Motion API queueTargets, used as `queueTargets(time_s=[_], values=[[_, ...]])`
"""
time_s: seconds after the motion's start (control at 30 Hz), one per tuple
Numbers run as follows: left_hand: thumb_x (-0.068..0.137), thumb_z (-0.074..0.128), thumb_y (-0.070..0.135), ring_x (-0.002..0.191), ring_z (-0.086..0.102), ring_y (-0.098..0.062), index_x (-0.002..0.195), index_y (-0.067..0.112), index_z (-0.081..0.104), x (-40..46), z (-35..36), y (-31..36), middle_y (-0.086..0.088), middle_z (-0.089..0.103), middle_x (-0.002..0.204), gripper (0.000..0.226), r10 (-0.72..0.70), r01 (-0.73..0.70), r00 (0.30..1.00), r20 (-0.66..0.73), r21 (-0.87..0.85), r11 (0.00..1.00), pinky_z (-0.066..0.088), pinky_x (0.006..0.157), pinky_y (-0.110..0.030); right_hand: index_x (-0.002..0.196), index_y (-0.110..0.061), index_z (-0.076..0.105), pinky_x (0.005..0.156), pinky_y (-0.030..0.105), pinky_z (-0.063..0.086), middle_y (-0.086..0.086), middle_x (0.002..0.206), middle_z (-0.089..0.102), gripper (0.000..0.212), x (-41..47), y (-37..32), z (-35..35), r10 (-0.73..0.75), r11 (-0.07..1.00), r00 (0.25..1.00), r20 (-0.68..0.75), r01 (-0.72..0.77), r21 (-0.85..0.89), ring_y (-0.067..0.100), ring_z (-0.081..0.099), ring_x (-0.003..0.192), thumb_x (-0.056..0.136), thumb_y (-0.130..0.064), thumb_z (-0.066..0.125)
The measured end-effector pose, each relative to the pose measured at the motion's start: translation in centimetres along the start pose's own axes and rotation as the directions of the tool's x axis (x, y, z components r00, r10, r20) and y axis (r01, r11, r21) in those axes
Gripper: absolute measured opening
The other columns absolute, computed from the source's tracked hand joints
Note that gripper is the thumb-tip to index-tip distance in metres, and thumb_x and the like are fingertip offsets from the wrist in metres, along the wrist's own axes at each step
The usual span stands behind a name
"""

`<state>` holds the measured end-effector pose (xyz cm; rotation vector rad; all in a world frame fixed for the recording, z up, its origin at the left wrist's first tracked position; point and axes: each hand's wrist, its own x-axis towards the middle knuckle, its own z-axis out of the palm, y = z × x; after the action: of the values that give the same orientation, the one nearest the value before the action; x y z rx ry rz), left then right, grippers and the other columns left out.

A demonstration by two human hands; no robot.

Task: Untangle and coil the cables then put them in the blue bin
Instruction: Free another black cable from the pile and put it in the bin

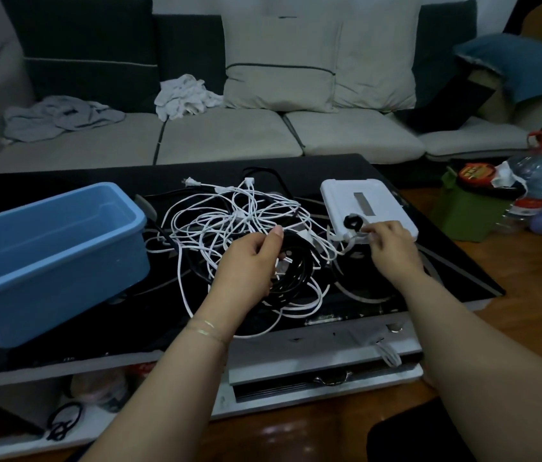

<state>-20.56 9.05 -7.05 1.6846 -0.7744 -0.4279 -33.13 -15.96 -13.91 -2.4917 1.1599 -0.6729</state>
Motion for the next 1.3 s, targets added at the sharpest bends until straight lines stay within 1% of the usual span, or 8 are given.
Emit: queueTargets(time_s=[0.13,0.27,0.4,0.57,0.77,0.9,1.13,1.3], values=[[0.099,0.047,0.043,0.031,0.04,-0.003,0.065,0.02,0.052,-0.1,0.2,0.2,0.015,0.049,0.038,0.042,-0.001,0.003,0.999,0.036,-0.043,0.999,0.042,0.051,-0.028,0.116,-0.018,0.063,0.097,0.044,0.036,0.009,0.125,0.047,0.025,0.6,-0.1,0.3,-0.018,0.994,1.0,-0.001,0.017,-0.104,0.031,0.04,0.117,0.095,-0.027,0.052],[0.098,0.047,0.044,0.032,0.039,-0.005,0.066,0.017,0.055,0.0,0.2,-0.1,0.014,0.047,0.038,0.043,0.006,-0.006,1.0,0.025,-0.005,1.0,0.038,0.044,-0.022,0.106,-0.012,0.066,0.096,0.043,0.034,0.009,0.12,0.052,0.022,1.1,-0.2,0.2,-0.016,0.996,0.995,-0.096,0.008,-0.084,0.03,0.041,0.113,0.096,-0.027,0.053],[0.098,0.048,0.044,0.032,0.037,-0.012,0.056,0.02,0.038,0.2,0.1,-0.3,0.009,0.037,0.039,0.05,0.019,-0.019,1.0,-0.01,0.0,1.0,0.036,0.048,-0.025,0.106,-0.01,0.063,0.089,0.041,0.032,0.013,0.103,0.062,0.022,1.4,-0.6,-0.7,-0.033,0.997,0.983,-0.183,0.019,-0.076,0.032,0.048,0.106,0.097,-0.025,0.049],[0.098,0.048,0.042,0.032,0.034,-0.011,0.057,0.02,0.033,0.2,0.1,-0.3,0.011,0.034,0.039,0.049,-0.004,0.002,0.999,-0.049,-0.047,0.999,0.04,0.053,-0.032,0.105,-0.008,0.058,0.073,0.039,0.035,0.02,0.089,0.064,0.02,1.3,-1.2,-1.7,-0.046,0.998,0.963,-0.266,0.036,-0.045,0.04,0.056,0.089,0.098,-0.022,0.046],[0.098,0.049,0.043,0.033,0.035,-0.011,0.057,0.02,0.035,0.1,-0.1,-0.7,0.011,0.035,0.039,0.049,-0.004,0.0,0.998,-0.065,-0.048,0.999,0.035,0.047,-0.024,0.123,-0.017,0.053,0.068,0.035,0.04,0.009,0.113,0.063,0.029,1.1,-1.4,-1.6,0.014,0.999,0.992,-0.122,-0.007,0.054,0.033,0.057,0.097,0.101,-0.024,0.036],[0.097,0.049,0.046,0.033,0.038,-0.012,0.058,0.021,0.038,0.0,-0.2,-0.9,0.01,0.036,0.04,0.048,-0.005,0.004,0.999,-0.052,-0.016,1.0,0.037,0.052,-0.027,0.115,-0.017,0.054,0.061,0.033,0.035,0.011,0.103,0.066,0.026,1.1,-1.3,-1.3,0.037,0.998,0.999,-0.029,-0.038,-0.055,0.032,0.057,0.088,0.101,-0.031,0.037],[0.098,0.049,0.044,0.034,0.038,-0.011,0.059,0.019,0.041,0.1,-0.2,-0.9,0.011,0.036,0.039,0.046,-0.022,0.02,0.999,-0.045,-0.03,0.999,0.036,0.053,-0.028,0.095,-0.025,0.062,0.053,0.028,0.03,0.004,0.089,0.064,0.017,1.2,-1.4,-1.9,0.165,0.986,0.985,-0.041,-0.166,-0.033,0.023,0.05,0.075,0.09,-0.038,0.053],[0.099,0.047,0.043,0.033,0.037,-0.01,0.059,0.018,0.041,0.2,0.0,-0.9,0.011,0.037,0.036,0.047,-0.022,0.02,0.998,-0.061,-0.043,0.999,0.038,0.053,-0.029,0.103,-0.019,0.064,0.066,0.032,0.036,0.008,0.1,0.067,0.03,1.7,-1.9,-2.6,0.249,0.968,0.96,-0.129,-0.241,0.071,0.028,0.055,0.084,0.092,-0.044,0.051]])
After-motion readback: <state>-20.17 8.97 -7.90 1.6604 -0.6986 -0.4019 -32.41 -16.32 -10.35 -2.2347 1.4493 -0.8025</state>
